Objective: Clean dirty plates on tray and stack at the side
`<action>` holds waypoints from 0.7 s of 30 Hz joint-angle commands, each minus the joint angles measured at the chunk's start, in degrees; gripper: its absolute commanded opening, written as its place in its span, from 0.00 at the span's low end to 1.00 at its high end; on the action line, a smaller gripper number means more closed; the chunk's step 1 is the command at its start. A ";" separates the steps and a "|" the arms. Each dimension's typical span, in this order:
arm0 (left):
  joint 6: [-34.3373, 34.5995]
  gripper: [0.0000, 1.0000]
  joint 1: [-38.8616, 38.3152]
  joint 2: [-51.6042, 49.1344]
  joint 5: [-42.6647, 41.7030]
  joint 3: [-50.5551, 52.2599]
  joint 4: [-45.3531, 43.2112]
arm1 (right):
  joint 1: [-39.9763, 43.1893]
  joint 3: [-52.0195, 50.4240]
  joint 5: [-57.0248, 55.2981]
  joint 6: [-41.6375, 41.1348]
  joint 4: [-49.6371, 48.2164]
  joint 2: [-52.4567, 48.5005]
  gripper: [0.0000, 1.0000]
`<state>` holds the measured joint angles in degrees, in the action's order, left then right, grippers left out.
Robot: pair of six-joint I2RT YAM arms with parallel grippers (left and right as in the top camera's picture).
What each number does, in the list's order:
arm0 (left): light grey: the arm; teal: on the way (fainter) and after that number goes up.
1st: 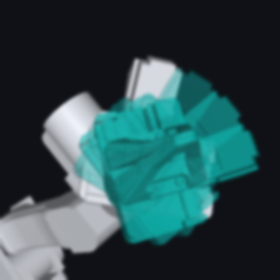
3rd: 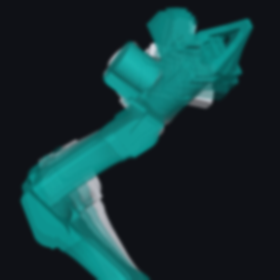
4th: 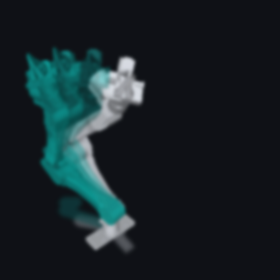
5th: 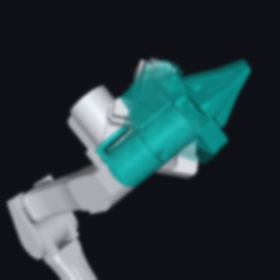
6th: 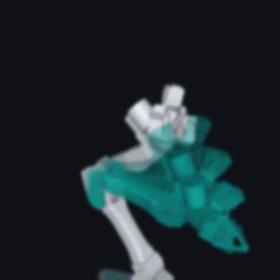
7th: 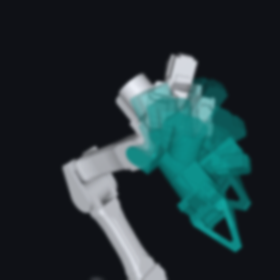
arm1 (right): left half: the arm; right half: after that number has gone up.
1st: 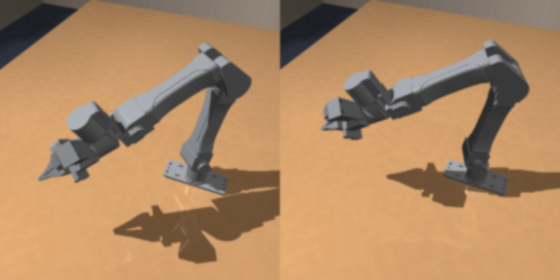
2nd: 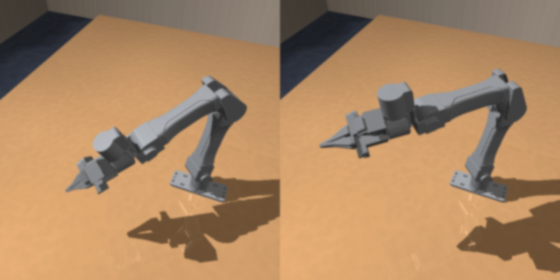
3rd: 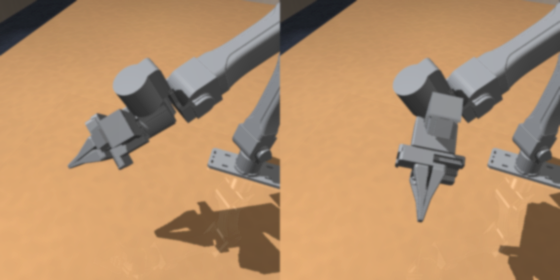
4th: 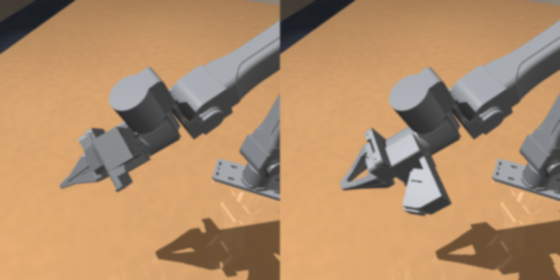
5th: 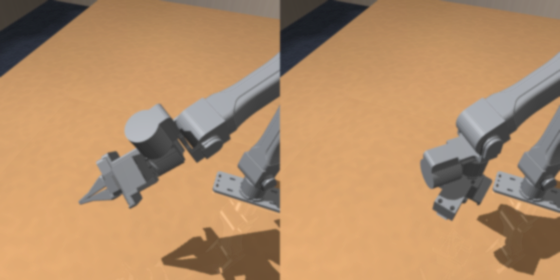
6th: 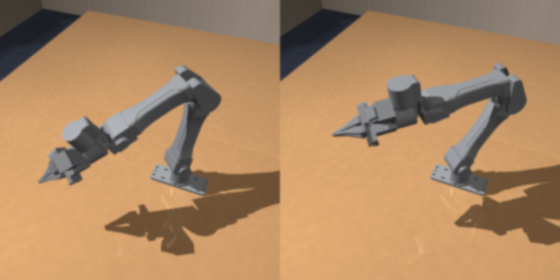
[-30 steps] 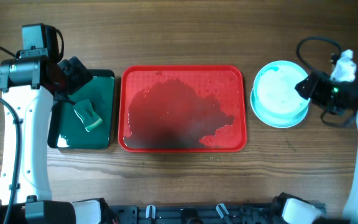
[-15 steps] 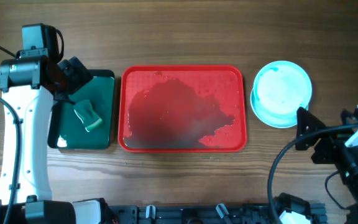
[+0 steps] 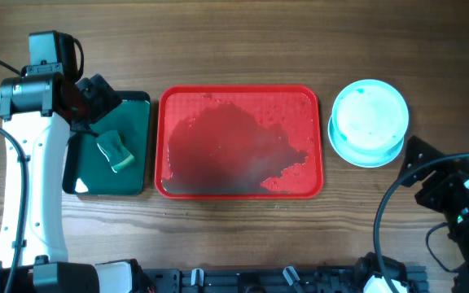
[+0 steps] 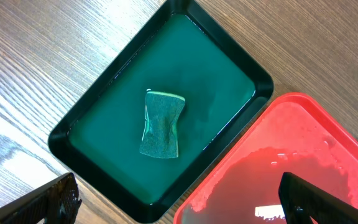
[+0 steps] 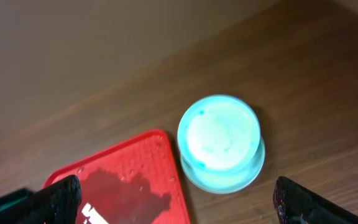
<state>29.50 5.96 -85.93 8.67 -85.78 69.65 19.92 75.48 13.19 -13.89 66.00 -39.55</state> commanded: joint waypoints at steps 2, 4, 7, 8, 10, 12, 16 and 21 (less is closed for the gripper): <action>1.01 1.00 0.28 -0.22 -0.26 -0.28 -0.02 | -0.35 -5.97 -3.50 -0.90 -7.30 -0.35 1.00; 1.01 1.00 0.28 -0.22 -0.26 -0.28 0.00 | -0.35 -10.29 -3.34 -1.60 -11.91 -0.37 1.00; 1.01 1.00 0.28 -0.22 -0.26 -0.28 0.00 | -0.37 -17.35 -3.69 -4.26 -18.01 -0.66 1.00; 1.01 1.00 0.28 -0.22 -0.28 -0.28 -0.02 | -0.35 -19.02 -4.63 -4.28 -19.15 -1.03 1.00; 1.01 1.00 0.28 -0.22 -0.28 -0.28 -0.02 | -0.35 -22.01 -6.93 -4.35 -21.84 -2.40 1.00; 1.01 1.00 0.28 -0.22 -0.26 -0.28 0.00 | -0.35 -23.50 -10.62 -4.11 -25.33 -5.44 1.00; 1.01 1.00 0.28 -0.22 -0.28 -0.28 -0.02 | -0.35 -23.56 -5.86 4.55 -33.97 -15.63 1.00; 1.01 1.00 0.28 -0.22 -0.28 -0.28 -0.02 | -0.35 -23.56 1.36 4.72 -40.54 -29.75 1.00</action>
<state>29.50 5.96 -85.93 8.67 -85.78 69.60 19.92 52.18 8.80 -11.62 27.44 -62.15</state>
